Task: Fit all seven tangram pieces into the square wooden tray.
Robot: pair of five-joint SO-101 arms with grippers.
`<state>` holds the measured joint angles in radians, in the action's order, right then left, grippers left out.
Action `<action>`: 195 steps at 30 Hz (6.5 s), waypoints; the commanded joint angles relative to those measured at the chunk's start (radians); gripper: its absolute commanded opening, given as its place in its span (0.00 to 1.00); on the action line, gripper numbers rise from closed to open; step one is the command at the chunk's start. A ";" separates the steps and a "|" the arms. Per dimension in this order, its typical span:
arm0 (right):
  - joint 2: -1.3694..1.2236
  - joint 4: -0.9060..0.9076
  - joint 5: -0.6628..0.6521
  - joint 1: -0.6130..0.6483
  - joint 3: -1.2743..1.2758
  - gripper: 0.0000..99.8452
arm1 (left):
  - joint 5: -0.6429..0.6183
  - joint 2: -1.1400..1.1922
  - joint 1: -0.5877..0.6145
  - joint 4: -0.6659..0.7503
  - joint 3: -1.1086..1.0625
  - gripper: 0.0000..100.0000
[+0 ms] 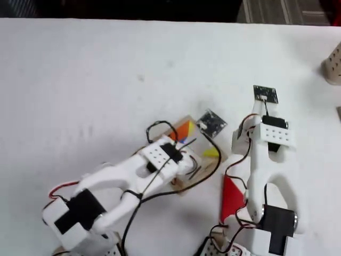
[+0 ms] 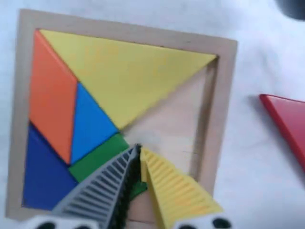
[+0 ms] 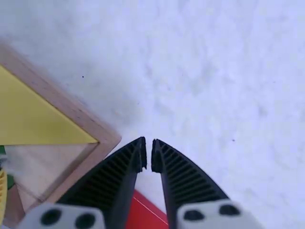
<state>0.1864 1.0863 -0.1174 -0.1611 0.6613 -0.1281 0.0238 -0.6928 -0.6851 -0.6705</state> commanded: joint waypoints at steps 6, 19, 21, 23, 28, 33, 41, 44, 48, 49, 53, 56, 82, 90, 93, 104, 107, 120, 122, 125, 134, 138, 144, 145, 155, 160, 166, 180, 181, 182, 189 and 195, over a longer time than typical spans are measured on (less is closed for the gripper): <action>0.005 -0.013 -0.012 0.004 -0.008 0.02 | 0.009 -0.073 0.061 -0.046 0.044 0.02; 0.042 0.065 -0.012 -0.070 0.000 0.02 | 0.009 -0.328 0.173 0.071 -0.130 0.02; 0.071 0.091 -0.052 -0.104 0.008 0.02 | 0.009 -0.323 0.229 0.137 -0.149 0.02; 0.104 0.099 -0.117 -0.122 0.041 0.02 | 0.009 -0.315 0.271 0.175 -0.152 0.02; 0.194 0.120 -0.353 -0.131 0.167 0.02 | 0.009 -0.282 0.320 0.227 -0.147 0.02; 0.189 0.348 -0.680 -0.128 0.157 0.04 | 0.009 -0.237 0.360 0.282 -0.144 0.02; 0.180 0.381 -0.666 -0.051 0.204 0.16 | 0.009 -0.179 0.469 0.290 -0.074 0.02; 0.176 0.252 -0.638 -0.042 0.292 0.17 | 0.009 -0.159 0.486 0.290 -0.057 0.02; 0.180 0.145 -0.663 -0.041 0.376 0.16 | 0.009 -0.153 0.489 0.287 -0.052 0.02; 0.180 0.139 -0.709 -0.047 0.388 0.16 | 0.009 -0.153 0.489 0.287 -0.052 0.02; 0.180 0.139 -0.799 -0.048 0.419 0.02 | 0.009 -0.153 0.489 0.285 -0.051 0.02; 0.182 0.151 -0.799 -0.048 0.414 0.02 | 0.009 -0.153 0.487 0.285 -0.051 0.02; 0.157 0.447 -1.413 0.128 0.341 0.02 | 0.003 -0.154 0.587 0.285 -0.008 0.02; -0.022 0.220 -0.999 0.130 0.206 0.02 | 0.002 -0.154 0.624 0.290 0.003 0.02; -0.074 0.180 -0.908 0.130 0.152 0.02 | 0.002 -0.154 0.625 0.290 0.002 0.02; -0.120 0.191 -0.833 0.025 -0.008 0.02 | 0.002 -0.160 0.611 0.273 -0.006 0.02; -0.019 0.220 -0.690 -0.127 -0.080 0.02 | 0.005 -0.163 0.553 0.186 0.002 0.02; -0.113 0.225 -0.582 -0.708 -0.397 0.02 | 0.015 -0.662 -0.162 0.055 -0.391 0.02; -0.180 0.225 -0.586 -0.727 -0.434 0.02 | 0.046 -0.720 -0.283 0.049 -0.434 0.02; -0.277 0.228 -0.588 -0.746 -0.496 0.02 | 0.060 -0.734 -0.351 0.049 -0.445 0.02; -0.493 0.291 -0.582 -0.835 -0.796 0.02 | 0.057 -0.437 -0.518 0.132 -0.341 0.02; -0.598 0.392 -0.493 -0.911 -1.065 0.02 | -0.017 -0.268 -0.529 0.135 -0.241 0.02; -0.799 0.522 -0.477 -0.967 -1.416 0.02 | -0.041 -0.143 -0.545 0.133 -0.126 0.02; -0.837 0.538 -0.477 -0.967 -1.464 0.02 | -0.040 -0.139 -0.559 0.133 -0.118 0.02; -1.024 0.631 -0.470 -0.967 -1.771 0.02 | -0.040 -0.142 -0.636 0.135 -0.115 0.02; -1.020 0.631 -0.470 -0.967 -1.771 0.02 | -0.040 -0.142 -0.638 0.127 -0.117 0.02; -1.017 0.631 -0.465 -0.980 -1.777 0.02 | -0.040 -0.082 -0.556 0.140 -0.106 0.02; -0.863 0.631 -0.442 -1.104 -1.783 0.02 | -0.040 0.035 -0.348 0.120 -0.006 0.02; -0.860 0.631 -0.442 -1.109 -1.783 0.02 | -0.040 0.035 -0.332 0.120 -0.008 0.02; -0.860 0.631 -0.442 -1.112 -1.783 0.02 | -0.040 0.035 -0.321 0.120 -0.008 0.02; -0.865 0.631 -0.443 -1.115 -1.783 0.02 | -0.040 -0.058 -0.349 0.014 -0.008 0.02; -0.866 0.631 -0.443 -1.104 -1.771 0.02 | -0.038 -0.417 -0.532 -0.118 -0.155 0.02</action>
<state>-0.7511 1.6832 -0.5654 -1.2674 -1.0802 -0.1619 -0.1373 -1.1086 -0.7526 -0.7380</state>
